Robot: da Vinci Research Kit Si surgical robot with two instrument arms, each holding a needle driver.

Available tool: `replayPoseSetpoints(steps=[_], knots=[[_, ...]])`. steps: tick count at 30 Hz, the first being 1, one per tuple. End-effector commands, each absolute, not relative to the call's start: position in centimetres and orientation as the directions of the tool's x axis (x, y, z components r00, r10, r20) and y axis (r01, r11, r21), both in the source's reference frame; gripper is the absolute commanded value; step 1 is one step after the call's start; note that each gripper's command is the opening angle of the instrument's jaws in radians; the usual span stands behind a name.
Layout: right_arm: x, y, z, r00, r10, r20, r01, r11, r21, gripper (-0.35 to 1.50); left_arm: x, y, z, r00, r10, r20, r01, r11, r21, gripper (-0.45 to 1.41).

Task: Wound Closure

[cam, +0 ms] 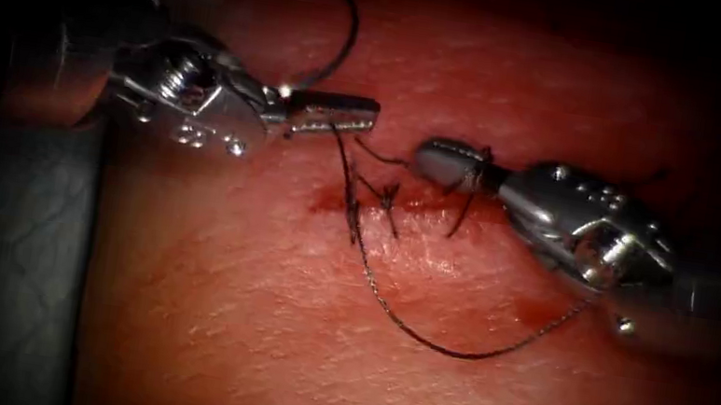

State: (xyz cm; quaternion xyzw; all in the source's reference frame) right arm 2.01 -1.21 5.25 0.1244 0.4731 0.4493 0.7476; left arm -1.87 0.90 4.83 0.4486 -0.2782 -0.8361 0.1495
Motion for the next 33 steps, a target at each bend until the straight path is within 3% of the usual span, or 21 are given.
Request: replayPoseSetpoints(steps=[1,33], knots=[[2.04,-1.4,5.3,0.157,0.784,-0.601,-0.555,0.573,0.603,-0.35,-1.92,1.0,4.9,-0.558,-0.497,-0.664,0.003,-0.801,0.598,-0.45],[1.97,-2.0,5.2,0.191,0.728,-0.659,-0.560,0.632,0.536,-0.35,-1.44,3.1,6.1,-0.712,-0.402,-0.576,-0.091,-0.761,0.643,-0.45]])
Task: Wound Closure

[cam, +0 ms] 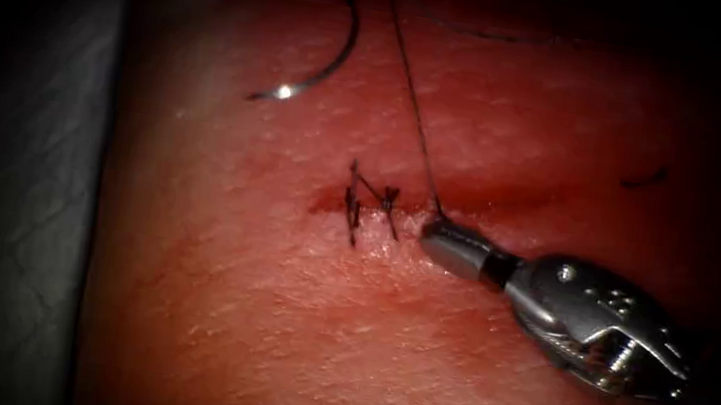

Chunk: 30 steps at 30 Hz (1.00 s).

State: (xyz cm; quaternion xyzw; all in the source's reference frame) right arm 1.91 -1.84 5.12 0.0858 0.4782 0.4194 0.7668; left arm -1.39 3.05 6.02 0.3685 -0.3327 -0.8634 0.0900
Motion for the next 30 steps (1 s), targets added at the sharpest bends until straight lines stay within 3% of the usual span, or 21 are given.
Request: replayPoseSetpoints(steps=[1,30], knots=[[1.97,-1.97,5.16,0.191,0.727,-0.659,-0.559,0.633,0.536,-0.35,-1.42,3.15,6.10,-0.719,-0.403,-0.566,-0.087,-0.756,0.649,-0.45],[1.95,-2.52,5.24,0.212,0.696,-0.686,-0.549,0.666,0.505,-0.35,-1.08,4.02,6.65,-0.803,-0.373,-0.464,-0.064,-0.721,0.690,-0.45]])
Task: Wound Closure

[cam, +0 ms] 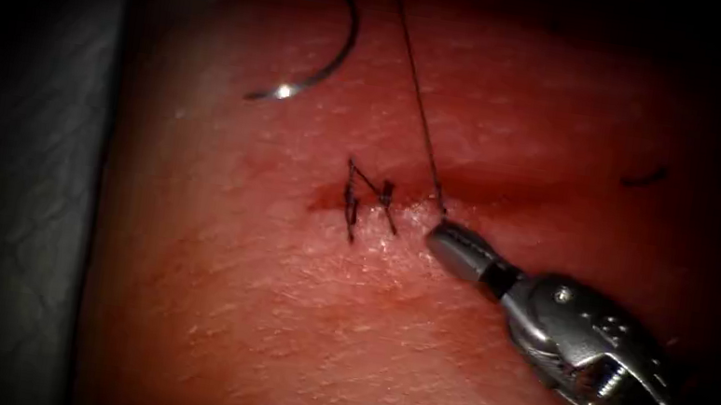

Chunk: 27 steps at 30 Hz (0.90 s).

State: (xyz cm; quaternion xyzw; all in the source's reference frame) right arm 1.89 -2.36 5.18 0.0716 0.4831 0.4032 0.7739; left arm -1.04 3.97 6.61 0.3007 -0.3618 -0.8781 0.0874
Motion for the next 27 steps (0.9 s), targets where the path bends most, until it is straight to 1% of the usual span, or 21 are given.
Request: replayPoseSetpoints(steps=[1,6,10,15,16,17,18,20,23,27], knots=[[1.96,-2.5,5.2,0.217,0.695,-0.685,-0.549,0.667,0.503,-0.35,-1.08,4.0,6.7,-0.805,-0.372,-0.462,-0.064,-0.720,0.691,-0.45],[1.97,-2.5,5.3,0.222,0.697,-0.682,-0.549,0.667,0.504,-0.35,-1.10,3.9,6.7,-0.809,-0.374,-0.454,-0.061,-0.715,0.696,-0.45],[1.96,-2.4,5.3,0.200,0.698,-0.688,-0.553,0.660,0.509,-0.35,-1.15,3.8,6.6,-0.811,-0.380,-0.445,-0.054,-0.709,0.703,-0.45],[1.95,-2.3,5.3,0.172,0.688,-0.705,-0.534,0.667,0.520,-0.35,-1.28,3.6,6.5,-0.781,-0.344,-0.521,-0.103,-0.752,0.651,-0.45],[1.95,-2.3,5.2,0.189,0.665,-0.722,-0.530,0.689,0.495,0.24,-1.34,3.5,6.4,-0.759,-0.331,-0.560,-0.119,-0.776,0.620,-0.45],[1.95,-2.3,5.2,0.207,0.637,-0.743,-0.524,0.713,0.465,0.69,-1.35,3.4,6.4,-0.754,-0.325,-0.570,-0.126,-0.781,0.612,-0.45],[1.95,-2.3,5.2,0.216,0.625,-0.750,-0.521,0.724,0.453,0.91,-1.39,3.4,6.3,-0.738,-0.318,-0.594,-0.135,-0.794,0.593,-0.45],[1.92,-2.3,5.2,0.233,0.601,-0.764,-0.514,0.743,0.428,1.23,-1.44,3.3,6.2,-0.715,-0.305,-0.629,-0.153,-0.810,0.566,-0.45],[1.86,-2.2,5.1,0.240,0.580,-0.779,-0.474,0.770,0.428,1.33,-1.52,3.1,6.0,-0.676,-0.276,-0.684,-0.185,-0.834,0.519,-0.45],[1.72,-2.1,5.0,0.237,0.581,-0.779,-0.440,0.779,0.447,1.33,-1.63,2.8,5.8,-0.610,-0.264,-0.747,-0.204,-0.859,0.470,-0.45]])
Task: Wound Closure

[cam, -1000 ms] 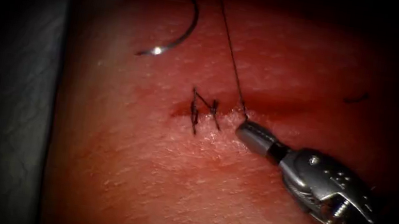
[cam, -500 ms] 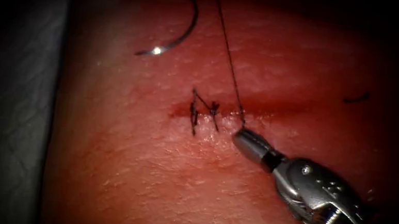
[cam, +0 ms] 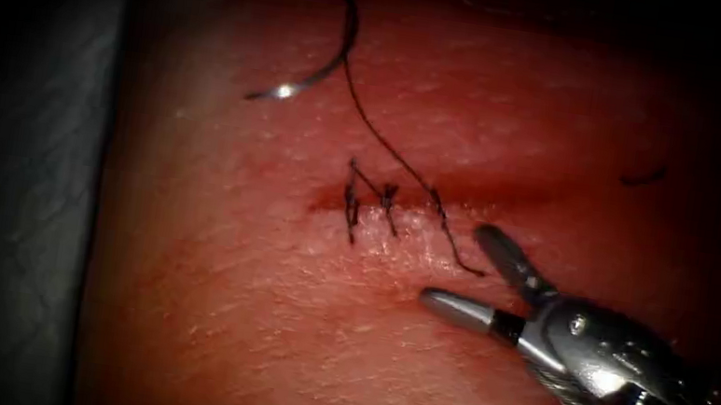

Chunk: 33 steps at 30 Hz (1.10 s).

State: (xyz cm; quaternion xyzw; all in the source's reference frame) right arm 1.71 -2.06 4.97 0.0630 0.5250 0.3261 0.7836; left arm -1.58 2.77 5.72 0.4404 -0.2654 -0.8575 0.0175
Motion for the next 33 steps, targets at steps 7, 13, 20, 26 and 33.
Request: replayPoseSetpoints(steps=[7,13,20,26,33], knots=[[1.50,-1.9,4.8,0.251,0.565,-0.786,-0.415,0.796,0.440,1.25,-1.74,2.4,5.4,-0.489,-0.256,-0.834,-0.224,-0.887,0.404,-0.45],[1.53,-1.6,5.0,0.243,0.543,-0.804,-0.364,0.819,0.444,1.15,-1.80,1.9,5.0,-0.411,-0.205,-0.888,-0.221,-0.923,0.315,-0.45],[1.73,-1.6,5.3,0.262,0.525,-0.810,-0.301,0.842,0.449,1.08,-1.85,1.4,4.7,-0.356,-0.177,-0.918,-0.217,-0.939,0.265,-0.45],[1.99,-1.5,5.4,0.246,0.507,-0.826,-0.251,0.856,0.451,0.99,-1.93,1.1,4.6,-0.319,-0.168,-0.933,-0.208,-0.948,0.241,-0.45],[2.35,-1.4,5.4,0.229,0.500,-0.835,-0.214,0.863,0.458,0.89,-1.98,0.8,4.6,-0.306,-0.180,-0.935,-0.194,-0.950,0.246,-0.45]])
